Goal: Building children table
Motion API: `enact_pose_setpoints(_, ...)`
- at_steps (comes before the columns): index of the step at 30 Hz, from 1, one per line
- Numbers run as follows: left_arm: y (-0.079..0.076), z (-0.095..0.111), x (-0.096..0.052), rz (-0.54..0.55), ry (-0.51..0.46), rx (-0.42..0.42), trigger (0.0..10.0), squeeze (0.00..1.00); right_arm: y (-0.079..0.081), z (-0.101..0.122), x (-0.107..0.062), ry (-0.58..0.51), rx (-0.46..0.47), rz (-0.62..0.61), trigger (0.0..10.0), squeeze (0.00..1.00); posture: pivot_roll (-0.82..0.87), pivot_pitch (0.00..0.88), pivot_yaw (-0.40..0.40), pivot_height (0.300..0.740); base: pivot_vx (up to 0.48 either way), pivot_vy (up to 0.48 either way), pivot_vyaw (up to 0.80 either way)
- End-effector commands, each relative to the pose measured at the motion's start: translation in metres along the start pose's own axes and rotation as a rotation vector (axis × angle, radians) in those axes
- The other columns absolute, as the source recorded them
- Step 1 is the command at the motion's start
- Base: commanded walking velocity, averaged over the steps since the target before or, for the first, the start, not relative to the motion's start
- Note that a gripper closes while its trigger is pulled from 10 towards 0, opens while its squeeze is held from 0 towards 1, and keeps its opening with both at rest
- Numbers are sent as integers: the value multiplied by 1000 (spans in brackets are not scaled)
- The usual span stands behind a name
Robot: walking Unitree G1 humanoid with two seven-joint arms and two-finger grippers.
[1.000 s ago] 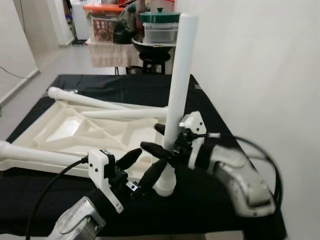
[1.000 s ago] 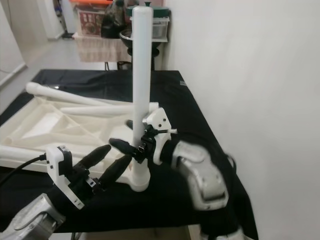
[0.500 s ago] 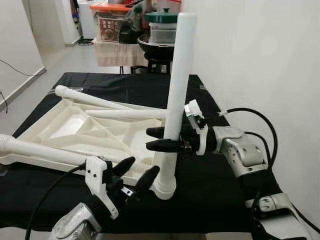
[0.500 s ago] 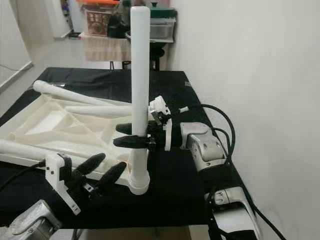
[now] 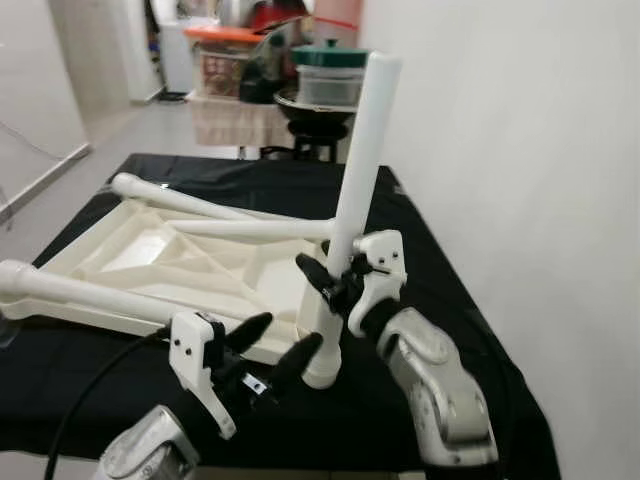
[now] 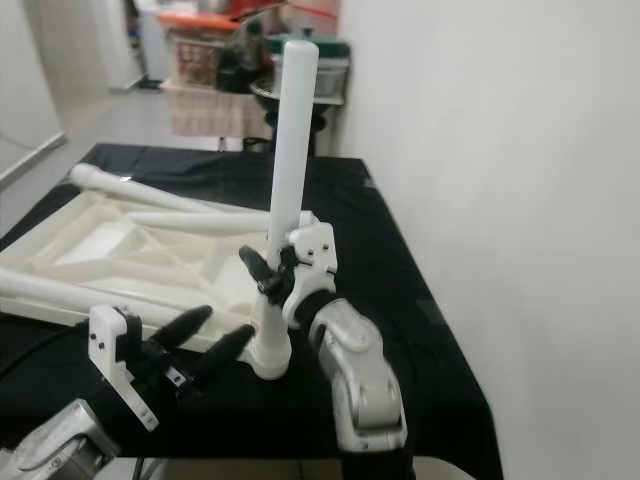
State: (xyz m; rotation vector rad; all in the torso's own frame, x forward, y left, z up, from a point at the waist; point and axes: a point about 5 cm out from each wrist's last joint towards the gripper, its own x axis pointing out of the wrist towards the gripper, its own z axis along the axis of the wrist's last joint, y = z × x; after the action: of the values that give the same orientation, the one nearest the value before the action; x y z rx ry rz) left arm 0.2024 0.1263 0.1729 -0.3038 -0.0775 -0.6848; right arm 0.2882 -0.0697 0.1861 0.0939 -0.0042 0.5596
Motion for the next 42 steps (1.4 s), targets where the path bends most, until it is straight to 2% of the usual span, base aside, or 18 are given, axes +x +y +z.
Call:
enact_pose_setpoints(1, -2, 1, 2, -19, 6, -1, 10000, 0, -6, -26, -4, 118, 41, -81, 0, 0, -55, 0, -68, 740, 0, 0, 0)
enact_pose_setpoints(6, -2, -2, 4, -34, 10, -11, 10000, 0, -13, -23, 4, 127, -41, -70, 0, 0, -49, 0, -81, 740, 0, 0, 0)
enact_pose_setpoints(7, -2, -2, 4, -27, 7, -8, 10000, 0, -9, -19, 6, 110, -32, 2, 10000, 0, -42, 0, -85, 740, 0, 0, 0)
enact_pose_setpoints(10, -2, -2, 4, -19, 4, -5, 10000, 0, -3, -13, 8, 92, -20, 73, 10000, 0, -42, 0, -85, 740, 0, 0, 0)
enact_pose_setpoints(11, -1, -2, 4, -16, 3, -3, 10000, 0, 4, -4, 10, 66, -8, 190, 10000, 1000, -39, 0, -88, 740, 0, 0, 0)
enact_pose_setpoints(13, -1, -3, 5, -14, 4, -3, 10000, 0, 15, 9, 9, 29, -2, 338, 10000, 1000, -39, 0, -88, 740, 0, 0, 0)
enact_pose_setpoints(14, -1, -3, 5, -14, 4, -3, 10000, 0, 15, 9, 9, 29, -2, 338, 10000, 1000, -39, 0, -88, 740, 0, 0, 0)
enact_pose_setpoints(15, 1, -4, 5, -19, 9, -10, 10000, 0, 5, 25, 5, -12, -106, 608, 10000, 851, -35, 0, -87, 740, 0, 0, 0)
enact_pose_setpoints(16, 1, -5, 5, -21, 11, -13, 10000, 0, -2, 30, 4, -13, -133, 692, 10000, 851, -35, 0, -87, 740, 0, 0, 0)
enact_pose_setpoints(17, 1, -5, 5, -22, 13, -14, 10000, 0, -8, 33, 4, -10, -149, 738, 10000, 369, -33, 0, -87, 740, 0, 0, 0)
enact_pose_setpoints(18, 1, -5, 5, -22, 13, -14, 10000, 0, -8, 33, 4, -10, -149, 738, 10000, 369, -33, 0, -87, 740, 0, 0, 0)
enact_pose_setpoints(19, 2, -6, 5, -23, 14, -15, 10000, 0, -13, 34, 6, 1, -139, 765, 10000, 0, -27, 0, -89, 740, 0, 0, 0)
enact_pose_setpoints(22, 2, -6, 5, -22, 14, -15, 10000, 0, -19, 35, 7, 21, -132, 818, 10000, 0, -24, 0, -90, 740, 0, 0, 0)
enact_pose_setpoints(23, 2, -7, 5, -20, 17, -17, 10000, 0, -33, 33, 13, 77, -100, 924, 10000, 0, -15, 0, -95, 740, 0, 0, 0)
enact_pose_setpoints(28, 3, -8, 5, -19, 20, -18, 10000, 0, -40, 30, 21, 103, -65, 932, 10000, 0, -8, 0, -99, 740, 0, 0, 0)
enact_pose_setpoints(29, 3, -9, 5, -18, 20, -19, 10000, 0, -41, 26, 20, 129, -35, 968, 0, 0, -2, 0, -102, 740, 0, 0, 0)
enact_pose_setpoints(34, 2, -9, 5, -17, 20, -19, 10000, 0, -47, 24, 18, 144, -20, 1025, 0, 0, -5, 0, -98, 740, 0, 0, 0)
enact_pose_setpoints(42, 0, -7, 4, -27, 19, -24, 10000, 0, -58, 14, 8, 130, -95, 871, 0, 0, -21, 0, -95, 740, 0, 0, 0)
